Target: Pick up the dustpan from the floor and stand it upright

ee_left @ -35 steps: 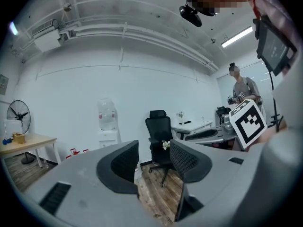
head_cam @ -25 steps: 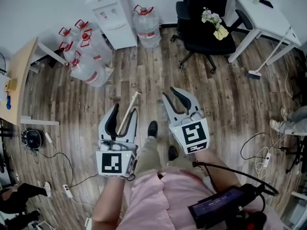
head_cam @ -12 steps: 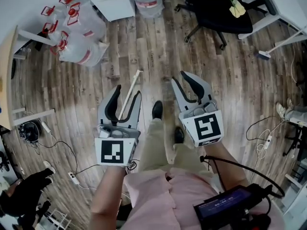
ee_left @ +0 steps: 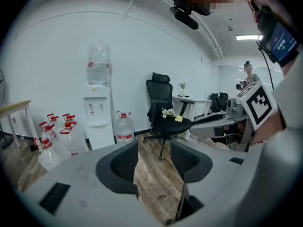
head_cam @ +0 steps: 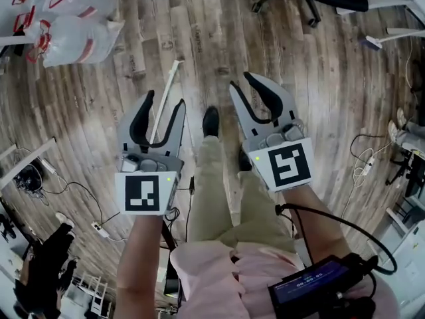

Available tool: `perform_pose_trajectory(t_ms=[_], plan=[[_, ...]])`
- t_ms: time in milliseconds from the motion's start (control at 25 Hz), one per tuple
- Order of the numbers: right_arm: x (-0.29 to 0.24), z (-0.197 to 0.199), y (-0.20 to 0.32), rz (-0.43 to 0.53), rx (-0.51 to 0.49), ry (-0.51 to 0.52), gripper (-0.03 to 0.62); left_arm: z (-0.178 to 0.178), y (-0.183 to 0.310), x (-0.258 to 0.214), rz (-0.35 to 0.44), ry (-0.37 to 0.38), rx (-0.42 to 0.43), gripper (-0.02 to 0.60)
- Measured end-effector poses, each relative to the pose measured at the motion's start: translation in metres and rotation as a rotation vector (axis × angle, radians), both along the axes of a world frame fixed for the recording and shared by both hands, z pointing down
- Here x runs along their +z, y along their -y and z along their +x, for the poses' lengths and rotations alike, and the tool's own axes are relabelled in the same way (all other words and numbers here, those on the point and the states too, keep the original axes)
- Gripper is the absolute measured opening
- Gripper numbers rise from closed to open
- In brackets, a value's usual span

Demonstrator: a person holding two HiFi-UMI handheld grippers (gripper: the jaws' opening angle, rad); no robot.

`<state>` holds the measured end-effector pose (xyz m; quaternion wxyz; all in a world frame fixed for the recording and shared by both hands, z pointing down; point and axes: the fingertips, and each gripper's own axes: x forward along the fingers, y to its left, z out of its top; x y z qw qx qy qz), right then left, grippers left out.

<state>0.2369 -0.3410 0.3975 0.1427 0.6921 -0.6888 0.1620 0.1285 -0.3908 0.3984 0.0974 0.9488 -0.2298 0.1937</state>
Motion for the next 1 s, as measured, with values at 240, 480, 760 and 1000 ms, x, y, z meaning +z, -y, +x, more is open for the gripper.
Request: perform_pose_trajectory(t_ms=[240,480,760,1000], plan=[[0.055,-0.001,0.022,-0.034,-0.015,0.021,0.104,0.008,0.011,0.081,-0.066,0.065,0.035,0.219],[0.109,0.009,0.045,-0.025,-0.006,0.032,0.104,0.019,0.025,0.167,-0.097,0.105,0.058,0.226],[0.173,0.009,0.049,-0.050,0.005,0.054,0.104,0.015,0.048,0.250,-0.099,0.146,0.067,0.230],[0.229,0.009,0.036,-0.099,0.012,0.065,0.104,0.006,0.061,0.314,-0.088,0.192,0.085,0.230]])
